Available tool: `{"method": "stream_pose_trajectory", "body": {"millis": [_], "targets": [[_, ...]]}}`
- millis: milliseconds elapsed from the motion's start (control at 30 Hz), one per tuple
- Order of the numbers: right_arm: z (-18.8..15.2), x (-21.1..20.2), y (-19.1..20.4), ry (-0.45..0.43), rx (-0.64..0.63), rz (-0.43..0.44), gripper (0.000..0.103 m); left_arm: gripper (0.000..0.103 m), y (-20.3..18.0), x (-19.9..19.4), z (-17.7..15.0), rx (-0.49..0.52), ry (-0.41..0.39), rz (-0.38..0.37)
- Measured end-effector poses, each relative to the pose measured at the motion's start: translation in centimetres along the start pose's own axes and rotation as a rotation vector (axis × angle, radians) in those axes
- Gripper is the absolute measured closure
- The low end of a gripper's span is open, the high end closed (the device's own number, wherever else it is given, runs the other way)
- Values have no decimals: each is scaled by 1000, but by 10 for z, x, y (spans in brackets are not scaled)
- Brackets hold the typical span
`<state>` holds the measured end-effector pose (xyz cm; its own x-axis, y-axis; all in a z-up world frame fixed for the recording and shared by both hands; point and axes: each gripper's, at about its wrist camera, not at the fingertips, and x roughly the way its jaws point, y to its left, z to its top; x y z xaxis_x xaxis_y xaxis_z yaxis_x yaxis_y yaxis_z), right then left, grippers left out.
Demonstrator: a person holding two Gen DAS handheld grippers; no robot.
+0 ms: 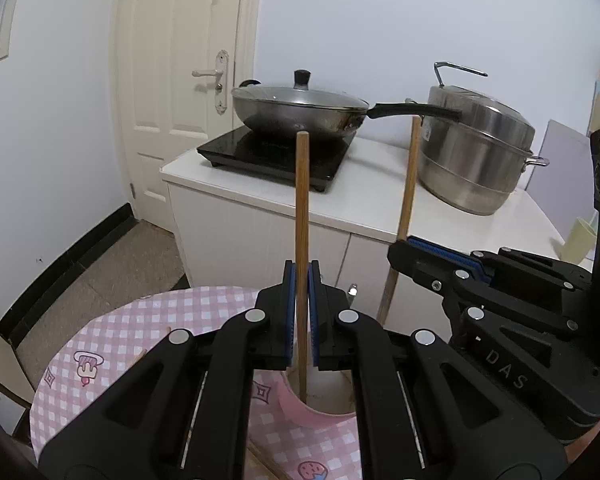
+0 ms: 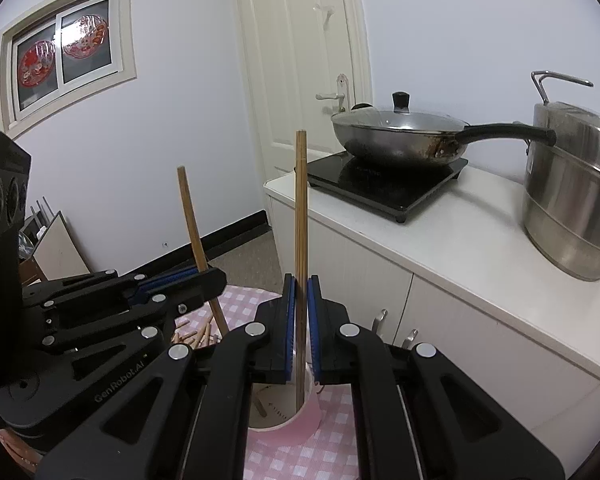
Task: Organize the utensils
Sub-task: 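Lift the left tool's chopstick upright toward the pink cup while the right tool carries its own, then open the left tool over the pink cup while the right tool releases its chopstick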
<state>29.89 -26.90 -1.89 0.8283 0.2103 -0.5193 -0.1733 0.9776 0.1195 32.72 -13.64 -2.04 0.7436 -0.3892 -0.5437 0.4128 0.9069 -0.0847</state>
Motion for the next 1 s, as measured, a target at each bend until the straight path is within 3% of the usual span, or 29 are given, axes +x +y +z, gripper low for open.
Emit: {"method": "stream_pose_trajectory", "body": {"millis": [467,1000], "targets": [[-4,-4,0,36,20,3,97,96,5,-4,1,-17,53,-34],[-7,-31,15,35,-12,-3,85,96,2,-28,-4,-18,101,-77]]}}
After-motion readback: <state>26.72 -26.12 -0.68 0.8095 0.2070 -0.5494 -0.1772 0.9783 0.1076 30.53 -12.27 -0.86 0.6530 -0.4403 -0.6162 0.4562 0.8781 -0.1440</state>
